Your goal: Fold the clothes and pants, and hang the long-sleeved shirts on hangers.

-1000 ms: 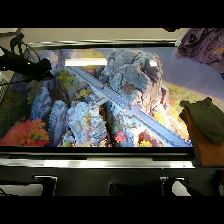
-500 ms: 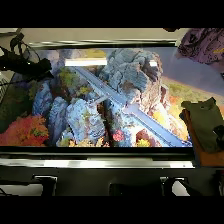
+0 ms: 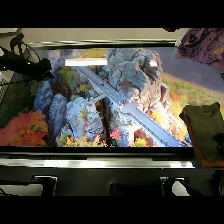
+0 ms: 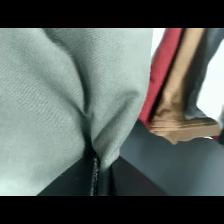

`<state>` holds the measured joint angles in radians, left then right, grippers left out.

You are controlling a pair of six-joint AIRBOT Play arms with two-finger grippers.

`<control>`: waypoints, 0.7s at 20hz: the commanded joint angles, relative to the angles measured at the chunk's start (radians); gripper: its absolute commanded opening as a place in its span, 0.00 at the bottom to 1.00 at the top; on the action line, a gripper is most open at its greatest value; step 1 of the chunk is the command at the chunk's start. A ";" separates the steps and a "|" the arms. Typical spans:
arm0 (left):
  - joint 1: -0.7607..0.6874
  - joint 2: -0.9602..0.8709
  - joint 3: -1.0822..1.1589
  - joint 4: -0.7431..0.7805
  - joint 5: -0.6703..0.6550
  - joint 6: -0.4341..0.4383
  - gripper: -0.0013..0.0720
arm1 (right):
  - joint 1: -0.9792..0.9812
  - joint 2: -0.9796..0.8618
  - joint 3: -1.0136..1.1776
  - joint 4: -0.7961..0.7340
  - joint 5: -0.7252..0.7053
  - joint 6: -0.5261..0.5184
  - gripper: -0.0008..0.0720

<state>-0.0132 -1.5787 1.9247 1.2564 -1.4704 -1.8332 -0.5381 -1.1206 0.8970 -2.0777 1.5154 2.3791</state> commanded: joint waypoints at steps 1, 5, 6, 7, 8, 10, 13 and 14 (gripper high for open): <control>-0.001 0.000 0.000 0.000 0.000 0.001 0.04 | -0.001 0.000 -0.002 -0.032 0.017 -0.014 0.05; -0.001 0.000 0.000 0.000 0.001 0.001 0.04 | -0.001 0.000 -0.002 -0.037 0.021 -0.031 0.17; -0.001 0.000 0.000 0.000 0.000 0.001 0.04 | -0.001 0.000 -0.002 -0.042 0.022 -0.048 0.42; -0.001 0.000 0.000 0.000 0.000 0.001 0.04 | -0.001 0.000 0.000 -0.049 0.018 -0.079 0.64; -0.001 0.000 0.000 0.000 0.000 0.001 0.04 | -0.001 0.000 0.008 -0.052 0.003 -0.134 0.66; 0.000 0.000 0.001 0.000 0.000 0.001 0.04 | 0.000 0.001 0.069 -0.034 -0.047 -0.222 0.64; 0.018 0.017 0.002 0.000 -0.027 0.003 0.04 | 0.002 0.001 0.212 0.211 -0.204 -0.352 0.35; 0.027 0.034 0.002 0.002 -0.042 0.007 0.04 | 0.002 0.001 0.245 0.371 -0.271 -0.422 0.34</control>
<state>-0.0021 -1.5665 1.9255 1.2568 -1.4841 -1.8301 -0.5381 -1.1206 1.0466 -1.9823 1.4025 2.1204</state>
